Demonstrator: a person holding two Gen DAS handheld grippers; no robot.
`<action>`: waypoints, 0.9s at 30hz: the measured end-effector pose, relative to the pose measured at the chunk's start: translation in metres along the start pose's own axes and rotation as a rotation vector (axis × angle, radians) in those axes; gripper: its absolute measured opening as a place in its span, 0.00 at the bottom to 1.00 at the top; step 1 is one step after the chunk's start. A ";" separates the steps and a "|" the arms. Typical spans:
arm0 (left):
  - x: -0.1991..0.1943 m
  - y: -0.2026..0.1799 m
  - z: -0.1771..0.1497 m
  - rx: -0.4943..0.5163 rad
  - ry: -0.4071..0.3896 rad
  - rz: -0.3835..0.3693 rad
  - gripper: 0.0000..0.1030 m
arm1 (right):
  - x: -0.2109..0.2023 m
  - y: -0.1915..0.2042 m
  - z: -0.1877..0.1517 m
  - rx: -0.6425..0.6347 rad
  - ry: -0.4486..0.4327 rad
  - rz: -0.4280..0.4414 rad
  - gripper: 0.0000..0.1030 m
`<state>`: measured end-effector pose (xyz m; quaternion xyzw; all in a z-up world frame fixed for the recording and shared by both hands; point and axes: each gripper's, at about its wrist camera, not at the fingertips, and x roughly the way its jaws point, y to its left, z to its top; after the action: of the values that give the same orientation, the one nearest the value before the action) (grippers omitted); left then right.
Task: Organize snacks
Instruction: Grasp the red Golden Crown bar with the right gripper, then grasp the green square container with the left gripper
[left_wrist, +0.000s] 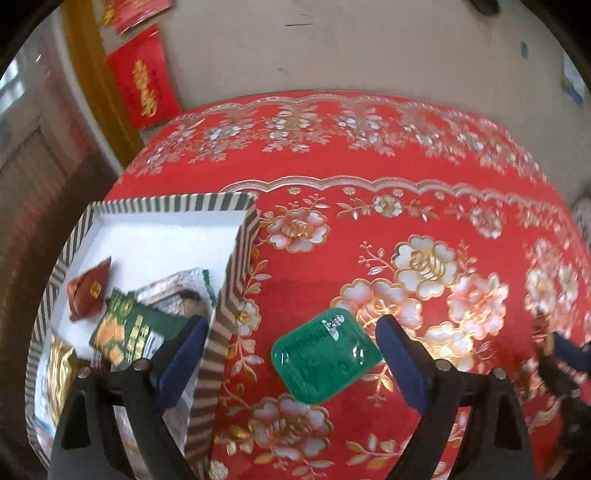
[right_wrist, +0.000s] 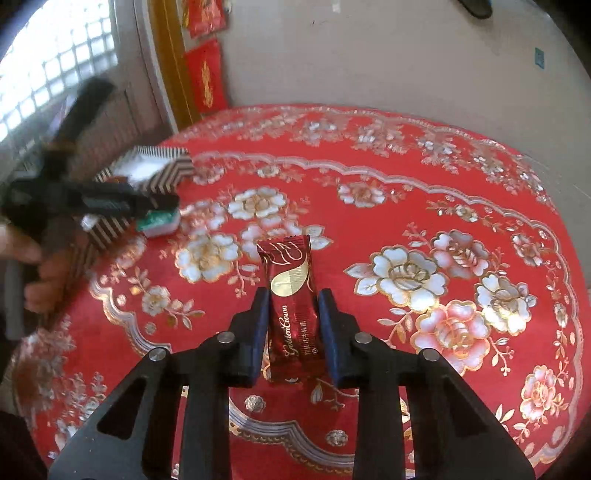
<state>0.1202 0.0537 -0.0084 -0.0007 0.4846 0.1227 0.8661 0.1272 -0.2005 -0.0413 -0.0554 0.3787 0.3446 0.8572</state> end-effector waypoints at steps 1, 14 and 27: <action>0.002 -0.002 0.000 0.029 0.001 -0.001 0.90 | -0.004 -0.002 0.000 0.006 -0.021 0.033 0.25; -0.061 -0.011 -0.016 0.285 -0.298 -0.156 0.90 | -0.010 0.000 -0.002 0.007 -0.060 0.041 0.25; -0.003 -0.007 -0.012 0.183 -0.054 -0.100 0.90 | -0.012 -0.001 -0.002 0.006 -0.070 0.045 0.25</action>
<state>0.1105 0.0451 -0.0131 0.0577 0.4698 0.0346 0.8802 0.1209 -0.2085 -0.0351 -0.0323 0.3504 0.3646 0.8621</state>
